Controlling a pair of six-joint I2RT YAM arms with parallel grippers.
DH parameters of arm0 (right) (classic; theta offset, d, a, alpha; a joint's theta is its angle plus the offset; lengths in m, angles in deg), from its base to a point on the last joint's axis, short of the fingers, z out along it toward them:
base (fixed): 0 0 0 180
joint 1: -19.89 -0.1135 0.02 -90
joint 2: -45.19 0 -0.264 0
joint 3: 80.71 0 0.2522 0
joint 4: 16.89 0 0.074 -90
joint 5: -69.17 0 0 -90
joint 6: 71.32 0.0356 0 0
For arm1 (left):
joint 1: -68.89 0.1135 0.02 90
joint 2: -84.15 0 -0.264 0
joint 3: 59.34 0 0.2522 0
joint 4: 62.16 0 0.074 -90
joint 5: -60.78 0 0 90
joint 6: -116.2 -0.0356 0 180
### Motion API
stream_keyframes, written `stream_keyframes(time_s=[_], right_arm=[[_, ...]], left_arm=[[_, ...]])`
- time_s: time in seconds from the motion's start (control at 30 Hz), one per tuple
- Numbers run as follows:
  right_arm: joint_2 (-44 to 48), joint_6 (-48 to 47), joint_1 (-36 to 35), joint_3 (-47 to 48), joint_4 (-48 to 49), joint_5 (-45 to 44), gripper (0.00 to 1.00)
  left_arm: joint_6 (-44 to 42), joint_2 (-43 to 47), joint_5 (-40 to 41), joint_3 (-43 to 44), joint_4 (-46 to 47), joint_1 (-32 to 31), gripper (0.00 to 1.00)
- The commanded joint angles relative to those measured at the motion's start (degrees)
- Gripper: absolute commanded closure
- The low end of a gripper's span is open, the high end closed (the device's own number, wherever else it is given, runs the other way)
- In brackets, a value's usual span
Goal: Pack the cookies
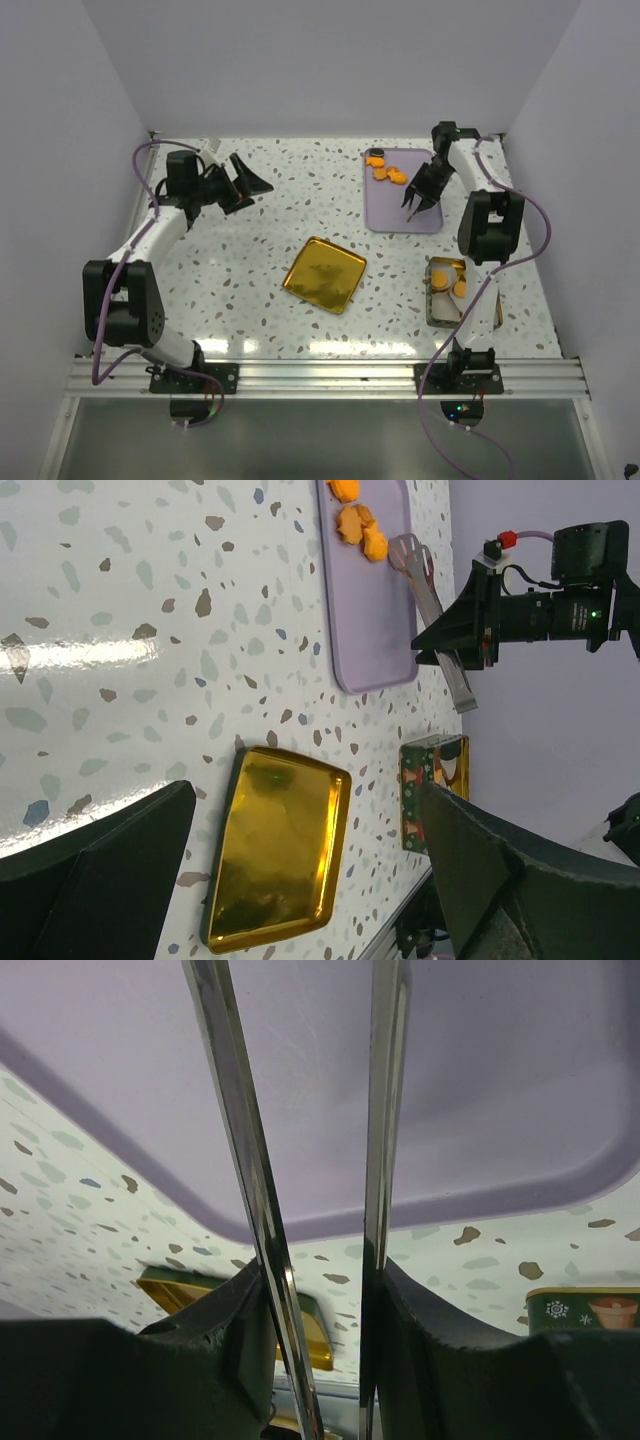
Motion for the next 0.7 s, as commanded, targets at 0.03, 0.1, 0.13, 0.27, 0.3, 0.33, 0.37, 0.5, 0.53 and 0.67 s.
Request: stream_keyframes(time_s=[0.03, 0.1, 0.13, 0.27, 0.3, 0.33, 0.37, 0.5, 0.53, 0.67], right_arm=[[3.77, 0.29, 0.29, -1.53, -0.6, 2.46, 0.72], [5.88, 0.38, 0.29, -2.76, -0.43, 2.99, 0.72], [6.58, 0.55, 0.29, -3.2, -0.08, 3.52, 0.73], [11.5, 0.9, 0.2, -7.5, 0.54, 4.57, 0.75], [13.68, 0.9, 0.11, -8.29, 0.72, 4.75, 0.75], [14.66, 0.82, 0.11, -9.0, 0.81, 4.84, 0.75], [15.72, 0.9, 0.03, -10.48, 0.81, 4.84, 0.75], [21.87, 0.38, -0.15, -14.62, 0.46, 5.02, 0.75], [24.49, 0.29, -0.06, -15.5, -0.07, 4.93, 0.76], [31.0, -0.76, -0.06, -20.5, -1.91, 5.1, 0.76]], left_arm=[[-1.31, 0.01, -1.56, 1.41, 0.82, 0.71, 0.0], [-1.22, -0.17, -1.65, 1.41, 0.82, 0.71, 0.0], [-1.31, -0.26, -1.91, 1.59, 0.82, 0.71, 0.0], [-1.31, -0.78, -2.53, 2.11, 1.08, 0.71, 0.0], [-1.31, -0.96, -2.62, 2.2, 1.17, 0.71, 0.0], [-1.31, -1.05, -2.71, 2.38, 1.26, 0.71, 0.0], [-1.48, -1.05, -2.71, 2.46, 1.43, 0.71, 0.0], [-2.54, 0.18, -0.78, 3.6, 0.91, 0.71, 0.0], [-2.72, 0.27, 0.1, 3.96, 0.56, 0.71, 0.0], [-2.63, -0.87, -0.94, 5.19, 1.08, 0.71, 0.0]])
